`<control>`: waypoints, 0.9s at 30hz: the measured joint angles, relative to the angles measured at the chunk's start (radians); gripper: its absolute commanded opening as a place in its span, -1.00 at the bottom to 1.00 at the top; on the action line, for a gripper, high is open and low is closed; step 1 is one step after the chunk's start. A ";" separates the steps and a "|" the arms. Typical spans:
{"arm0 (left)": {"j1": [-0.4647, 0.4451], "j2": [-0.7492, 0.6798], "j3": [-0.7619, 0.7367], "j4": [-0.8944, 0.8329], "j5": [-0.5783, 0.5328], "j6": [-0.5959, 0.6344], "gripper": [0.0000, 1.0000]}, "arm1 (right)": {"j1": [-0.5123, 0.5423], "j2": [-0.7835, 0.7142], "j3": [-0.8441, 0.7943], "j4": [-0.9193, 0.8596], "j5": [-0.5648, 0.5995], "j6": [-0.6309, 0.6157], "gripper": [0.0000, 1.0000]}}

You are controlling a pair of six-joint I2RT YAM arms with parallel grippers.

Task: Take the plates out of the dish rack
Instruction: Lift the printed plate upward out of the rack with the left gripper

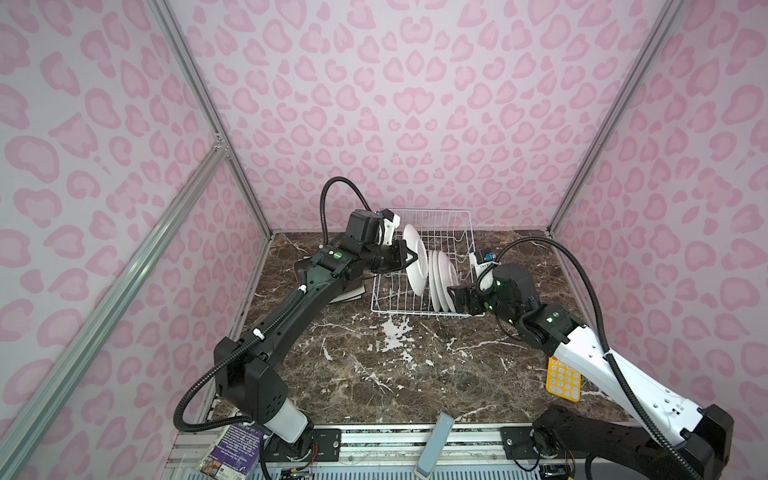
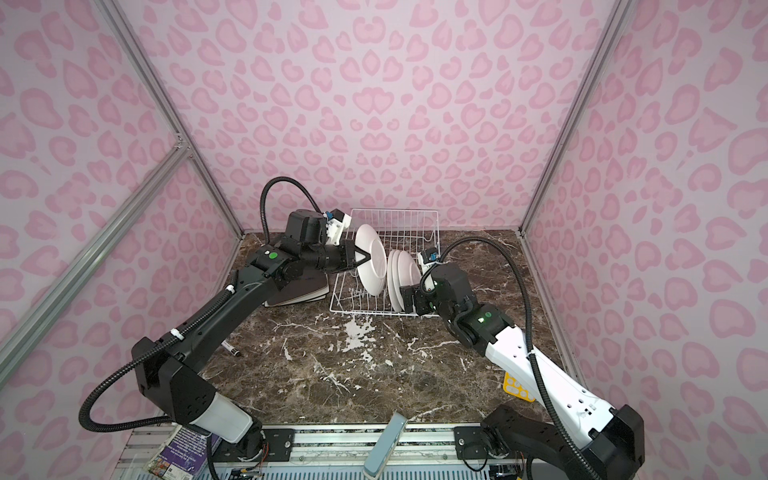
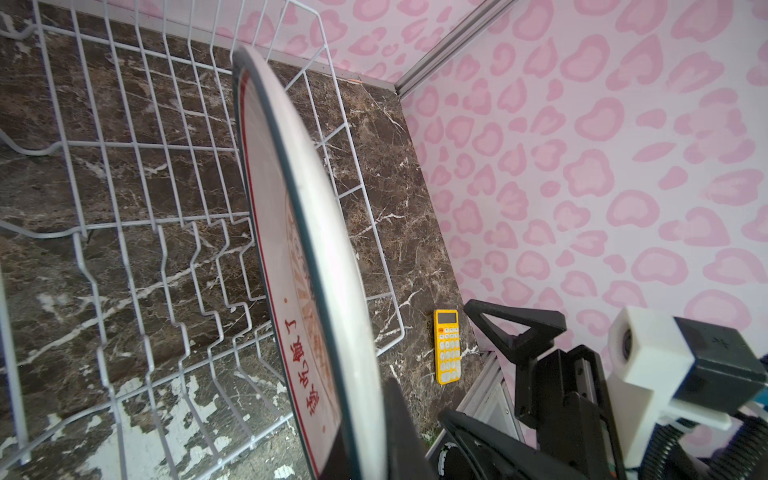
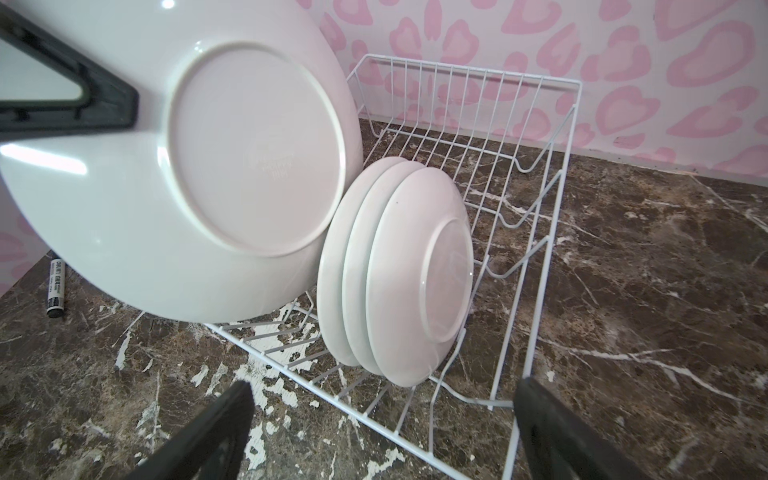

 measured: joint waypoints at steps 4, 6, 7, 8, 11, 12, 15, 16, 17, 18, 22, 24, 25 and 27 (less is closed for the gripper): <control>0.011 -0.011 0.009 -0.019 -0.016 0.018 -0.93 | 0.000 0.004 0.009 -0.001 0.012 0.009 0.98; 0.013 -0.022 0.009 -0.028 -0.027 0.037 -0.93 | 0.000 0.005 0.013 -0.002 0.021 0.019 0.97; 0.013 -0.029 0.009 -0.029 -0.029 0.056 -0.93 | 0.000 0.006 0.014 -0.003 0.023 0.018 0.98; 0.013 -0.035 0.009 -0.028 -0.027 0.071 -0.93 | 0.000 0.006 0.016 -0.002 0.024 0.019 0.97; 0.014 -0.076 -0.005 -0.010 -0.024 0.142 -0.93 | -0.001 0.010 0.018 -0.004 0.031 0.028 0.98; 0.015 -0.094 -0.014 -0.001 -0.024 0.172 -0.93 | -0.001 0.011 0.021 -0.004 0.033 0.029 0.97; 0.015 -0.139 -0.037 0.014 -0.032 0.262 -0.93 | -0.003 0.016 0.027 -0.004 0.033 0.044 0.98; 0.015 -0.157 -0.053 0.029 -0.040 0.296 -0.93 | -0.005 0.020 0.034 -0.009 0.032 0.051 0.97; 0.014 -0.174 -0.069 0.043 -0.050 0.323 -0.93 | -0.007 0.024 0.042 -0.014 0.032 0.056 0.97; 0.011 -0.196 -0.092 0.056 -0.069 0.354 -0.93 | -0.009 0.026 0.052 -0.021 0.032 0.070 0.97; 0.010 -0.290 -0.188 0.126 -0.134 0.478 -0.93 | -0.021 0.028 0.082 -0.029 0.027 0.107 0.98; 0.009 -0.318 -0.217 0.155 -0.165 0.535 -0.93 | -0.027 0.028 0.087 -0.031 0.018 0.124 0.97; 0.008 -0.327 -0.223 0.162 -0.173 0.566 -0.93 | -0.030 0.028 0.090 -0.032 0.017 0.132 0.98; 0.006 -0.340 -0.238 0.178 -0.190 0.615 -0.93 | -0.037 0.027 0.093 -0.032 0.002 0.146 0.98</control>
